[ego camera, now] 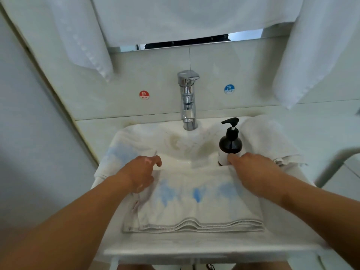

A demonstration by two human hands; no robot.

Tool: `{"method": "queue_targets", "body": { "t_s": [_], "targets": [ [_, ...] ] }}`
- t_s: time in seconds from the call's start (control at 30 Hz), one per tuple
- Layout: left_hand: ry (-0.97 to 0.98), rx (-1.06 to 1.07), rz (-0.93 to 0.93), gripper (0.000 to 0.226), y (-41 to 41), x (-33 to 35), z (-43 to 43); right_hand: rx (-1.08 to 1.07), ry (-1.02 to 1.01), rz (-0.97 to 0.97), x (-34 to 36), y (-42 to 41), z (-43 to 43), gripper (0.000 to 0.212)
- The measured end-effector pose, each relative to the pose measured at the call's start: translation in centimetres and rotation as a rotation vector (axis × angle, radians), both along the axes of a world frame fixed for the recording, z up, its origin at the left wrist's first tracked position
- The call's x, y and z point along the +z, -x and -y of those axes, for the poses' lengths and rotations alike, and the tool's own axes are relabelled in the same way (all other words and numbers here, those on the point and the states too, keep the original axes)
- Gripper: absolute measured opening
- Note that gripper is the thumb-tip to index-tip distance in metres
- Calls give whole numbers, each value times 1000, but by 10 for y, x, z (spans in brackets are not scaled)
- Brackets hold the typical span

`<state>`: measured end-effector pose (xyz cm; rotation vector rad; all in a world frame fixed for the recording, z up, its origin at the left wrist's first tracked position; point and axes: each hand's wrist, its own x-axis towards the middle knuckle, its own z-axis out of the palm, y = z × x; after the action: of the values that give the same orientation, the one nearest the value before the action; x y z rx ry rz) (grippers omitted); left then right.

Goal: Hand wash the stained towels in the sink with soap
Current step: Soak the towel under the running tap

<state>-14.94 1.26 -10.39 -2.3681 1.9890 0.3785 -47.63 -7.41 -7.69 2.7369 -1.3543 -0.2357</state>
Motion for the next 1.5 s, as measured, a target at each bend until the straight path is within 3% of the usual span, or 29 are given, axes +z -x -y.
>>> {"method": "queue_targets", "body": {
  "t_s": [0.2, 0.27, 0.33, 0.37, 0.43, 0.53, 0.67, 0.77, 1.07, 1.23, 1.37, 1.43, 1.5],
  "targets": [
    [62, -77, -31, 36, -4, -8, -3, -79, 81, -25, 14, -3, -11, 27],
    [45, -114, -21, 27, -4, -8, -4, -118, 107, 174, 37, -10, -8, 18],
    [23, -124, -22, 26, -2, -9, -4, -103, 110, 563, 68, -20, -5, 19],
    [21, -120, -37, 28, 0, -10, -4, -72, 105, 756, 84, -26, -2, 24],
    [28, -107, -63, 29, 2, -11, -5, 10, 104, 954, 112, -40, 7, 43],
    [22, -91, -69, 30, 4, -12, -8, 91, 47, 983, 137, -64, 20, 58],
    [11, -89, -57, 32, 6, -11, -10, 120, 88, 964, 146, -88, 33, 35],
    [2, -89, -53, 33, 7, -10, -9, 158, 136, 951, 146, -92, 37, 33],
    [-40, -90, -78, 37, 4, -10, -4, 107, -63, 1051, 172, -106, 50, 19],
    [-51, -94, -79, 39, 3, -9, -4, -2, -201, 1162, 160, -91, 34, 52],
    [-56, -83, -81, 40, 4, -10, -5, 29, -199, 994, 116, -59, 9, 23],
    [-53, -83, -77, 40, 4, -9, -5, 73, -320, 670, 83, -43, 0, 16],
    [-55, -78, -72, 40, 6, -8, -6, 86, -424, 294, 46, -27, -2, 23]
  ]
}}
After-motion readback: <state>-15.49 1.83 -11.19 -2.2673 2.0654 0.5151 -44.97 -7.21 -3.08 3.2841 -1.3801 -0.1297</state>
